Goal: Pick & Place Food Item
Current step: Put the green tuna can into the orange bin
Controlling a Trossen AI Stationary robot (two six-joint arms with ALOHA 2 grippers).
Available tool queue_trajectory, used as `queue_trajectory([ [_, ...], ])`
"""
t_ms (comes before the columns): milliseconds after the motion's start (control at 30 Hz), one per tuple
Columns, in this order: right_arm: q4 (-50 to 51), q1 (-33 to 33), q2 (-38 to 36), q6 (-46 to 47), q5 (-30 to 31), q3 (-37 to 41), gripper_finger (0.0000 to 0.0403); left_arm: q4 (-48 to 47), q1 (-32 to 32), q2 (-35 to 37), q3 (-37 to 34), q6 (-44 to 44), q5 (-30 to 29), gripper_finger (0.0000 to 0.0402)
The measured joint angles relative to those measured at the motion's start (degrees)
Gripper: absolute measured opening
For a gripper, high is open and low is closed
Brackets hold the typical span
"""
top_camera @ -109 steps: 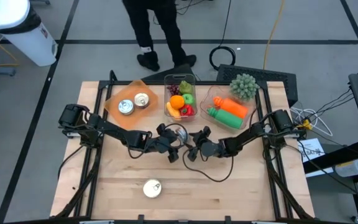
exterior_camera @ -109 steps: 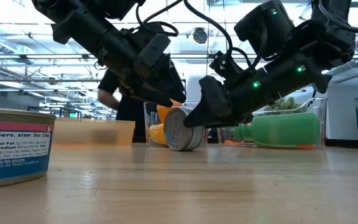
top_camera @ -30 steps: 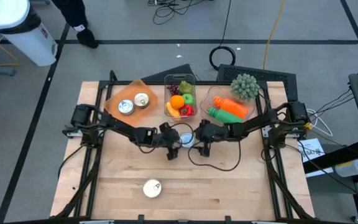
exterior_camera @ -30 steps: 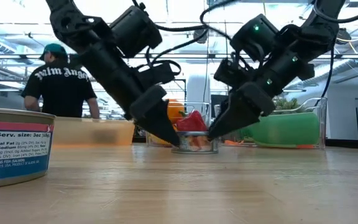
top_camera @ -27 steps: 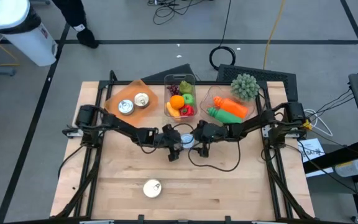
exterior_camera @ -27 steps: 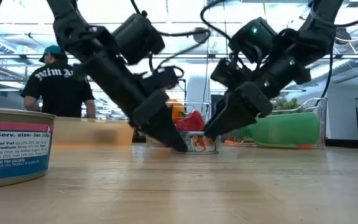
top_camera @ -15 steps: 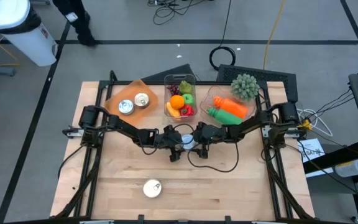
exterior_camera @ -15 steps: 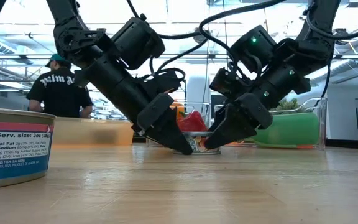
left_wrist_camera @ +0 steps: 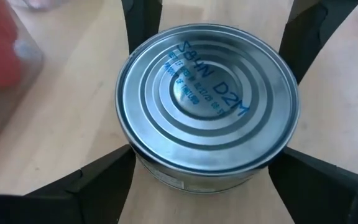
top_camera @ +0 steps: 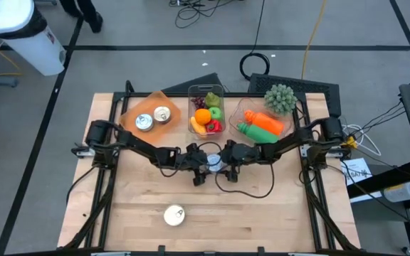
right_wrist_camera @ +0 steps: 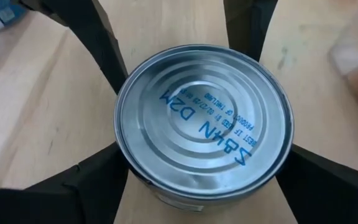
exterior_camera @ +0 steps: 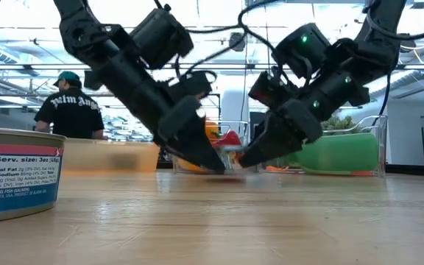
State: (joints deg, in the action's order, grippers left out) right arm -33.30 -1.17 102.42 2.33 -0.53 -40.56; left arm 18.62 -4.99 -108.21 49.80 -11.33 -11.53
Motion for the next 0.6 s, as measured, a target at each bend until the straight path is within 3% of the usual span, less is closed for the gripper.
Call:
queue_trajectory([
  [233,1.5,-0.3,-4.6,-1.1,0.2,-0.2,0.0349,-6.6,0.0,6.9,0.0,-3.1,0.4,0.0363],
  [600,3.1,-3.1,-10.6,-3.3,1.1,-0.1,0.0348,-4.9,-0.7,9.5,0.0,-4.3,2.1,0.0363],
])
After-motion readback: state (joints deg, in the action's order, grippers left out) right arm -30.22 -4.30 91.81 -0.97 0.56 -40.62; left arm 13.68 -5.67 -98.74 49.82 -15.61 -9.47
